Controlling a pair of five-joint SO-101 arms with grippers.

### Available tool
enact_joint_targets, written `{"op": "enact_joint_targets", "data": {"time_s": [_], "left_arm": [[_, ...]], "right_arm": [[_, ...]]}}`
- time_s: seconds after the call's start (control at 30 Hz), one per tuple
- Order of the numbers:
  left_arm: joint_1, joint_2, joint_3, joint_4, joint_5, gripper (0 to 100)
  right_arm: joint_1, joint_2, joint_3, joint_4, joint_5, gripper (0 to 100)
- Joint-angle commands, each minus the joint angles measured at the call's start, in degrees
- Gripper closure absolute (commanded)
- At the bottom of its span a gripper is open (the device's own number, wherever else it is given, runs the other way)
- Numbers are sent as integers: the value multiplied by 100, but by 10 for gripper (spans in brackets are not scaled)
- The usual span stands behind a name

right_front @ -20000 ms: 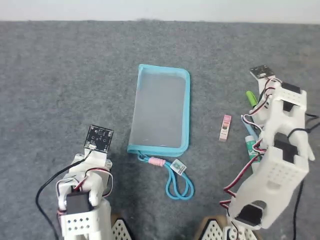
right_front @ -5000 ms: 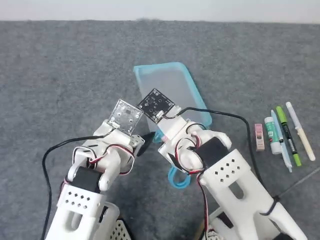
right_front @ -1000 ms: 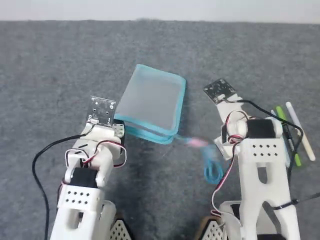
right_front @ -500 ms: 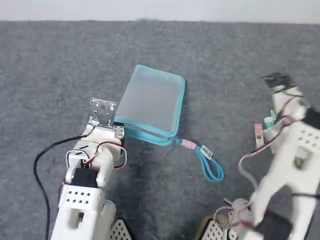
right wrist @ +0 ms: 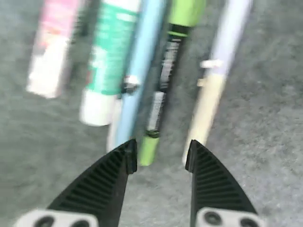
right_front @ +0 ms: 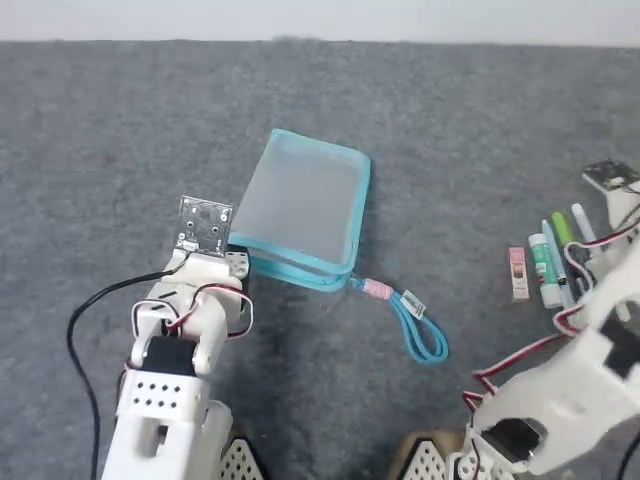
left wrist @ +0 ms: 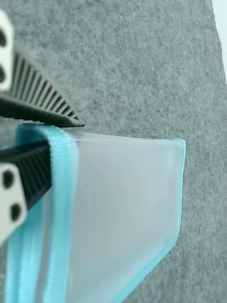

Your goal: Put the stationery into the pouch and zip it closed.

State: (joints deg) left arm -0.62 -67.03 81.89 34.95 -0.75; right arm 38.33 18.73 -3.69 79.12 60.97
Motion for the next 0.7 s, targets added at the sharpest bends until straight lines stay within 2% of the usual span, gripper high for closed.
{"op": "enact_joint_targets", "data": {"time_s": [0.0,0.3,0.67], "left_arm": [[-44,9,-22,-26,-18,988],[-44,9,-22,-35,-18,988],[-44,9,-22,-35,-18,988]], "right_arm": [[224,646,-1064,-84,79,818],[259,1745,-1741,-84,79,821],[708,1877,-1741,-84,88,822]]}}
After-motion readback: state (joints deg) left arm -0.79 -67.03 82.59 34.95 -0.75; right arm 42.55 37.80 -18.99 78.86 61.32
